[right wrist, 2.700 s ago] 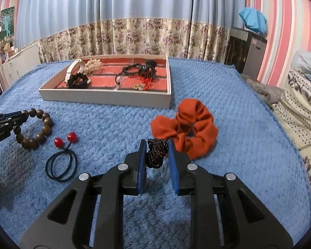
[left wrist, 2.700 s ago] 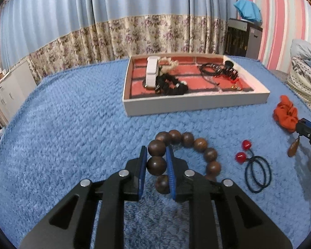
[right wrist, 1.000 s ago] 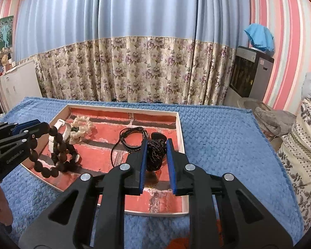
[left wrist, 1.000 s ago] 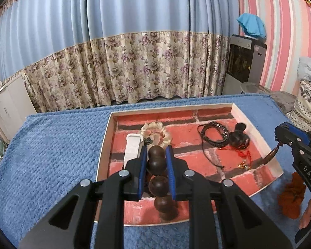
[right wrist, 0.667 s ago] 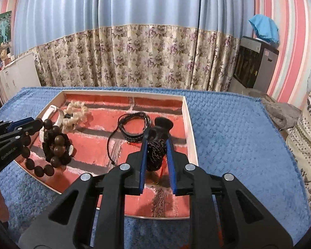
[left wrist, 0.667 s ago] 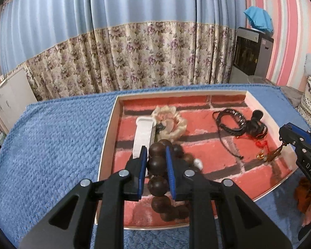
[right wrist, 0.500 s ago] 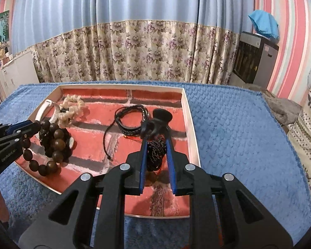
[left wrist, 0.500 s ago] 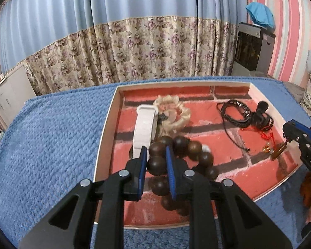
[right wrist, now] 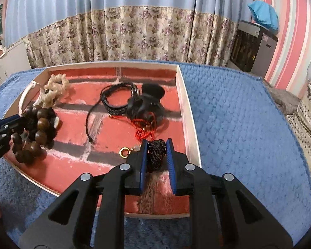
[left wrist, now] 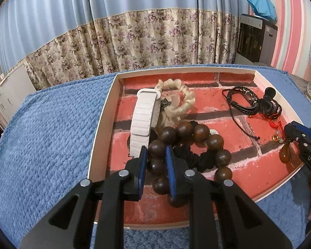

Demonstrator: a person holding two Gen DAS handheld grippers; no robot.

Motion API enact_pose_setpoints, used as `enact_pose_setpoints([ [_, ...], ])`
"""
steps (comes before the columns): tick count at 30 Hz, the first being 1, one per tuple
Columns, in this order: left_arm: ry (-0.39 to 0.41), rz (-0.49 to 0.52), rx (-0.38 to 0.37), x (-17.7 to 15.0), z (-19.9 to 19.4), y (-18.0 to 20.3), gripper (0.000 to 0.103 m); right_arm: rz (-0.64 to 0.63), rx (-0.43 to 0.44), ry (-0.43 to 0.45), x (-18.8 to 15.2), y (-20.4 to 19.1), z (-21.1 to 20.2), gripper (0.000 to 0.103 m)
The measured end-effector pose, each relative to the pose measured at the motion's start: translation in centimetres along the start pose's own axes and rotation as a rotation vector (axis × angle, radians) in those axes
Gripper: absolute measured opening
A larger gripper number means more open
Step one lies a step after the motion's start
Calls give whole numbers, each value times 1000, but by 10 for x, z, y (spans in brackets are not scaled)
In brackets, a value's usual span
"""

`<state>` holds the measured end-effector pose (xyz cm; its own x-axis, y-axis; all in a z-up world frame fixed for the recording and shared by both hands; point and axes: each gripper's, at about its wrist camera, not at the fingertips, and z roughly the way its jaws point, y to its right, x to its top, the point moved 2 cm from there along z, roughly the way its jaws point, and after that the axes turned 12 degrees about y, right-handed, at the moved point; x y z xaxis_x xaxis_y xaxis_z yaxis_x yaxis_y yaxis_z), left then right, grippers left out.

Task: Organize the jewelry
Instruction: 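Carry the bead bracelet with the left tool while the right tool carries the pendant to the tray, then open the left tool releasing the bracelet while the right tool releases the pendant in the tray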

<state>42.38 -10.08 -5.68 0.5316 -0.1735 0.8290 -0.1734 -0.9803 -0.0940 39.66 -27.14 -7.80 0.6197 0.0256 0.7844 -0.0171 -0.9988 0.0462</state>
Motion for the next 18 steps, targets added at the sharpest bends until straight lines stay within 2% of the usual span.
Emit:
enact_pose_setpoints([
  [6,-4,16,10,-4,1,2,21,-19,1,-13,0,-1,2,20],
  [8,-9,15,6,-5,0,2,22,-21,4,-13,0,-1,2,24],
  [9,-13,13,4,-6,0,2,24,-19,6,-15,0,-1,2,29],
  [10,-15,13,2,-6,0,2,31,-17,10,-15,0,0,1,35],
  [12,-4,15,10,-4,-4,1,42,-14,11,-10,1,0,-1,37],
  [14,10,15,10,-3,-10,1,46,-5,23,1,4,0,-5,42],
  [17,29,2,-4,4,-20,2,53,3,31,25,10,0,-14,55],
  [18,40,-1,-4,6,-25,3,58,2,30,37,12,1,-18,61],
])
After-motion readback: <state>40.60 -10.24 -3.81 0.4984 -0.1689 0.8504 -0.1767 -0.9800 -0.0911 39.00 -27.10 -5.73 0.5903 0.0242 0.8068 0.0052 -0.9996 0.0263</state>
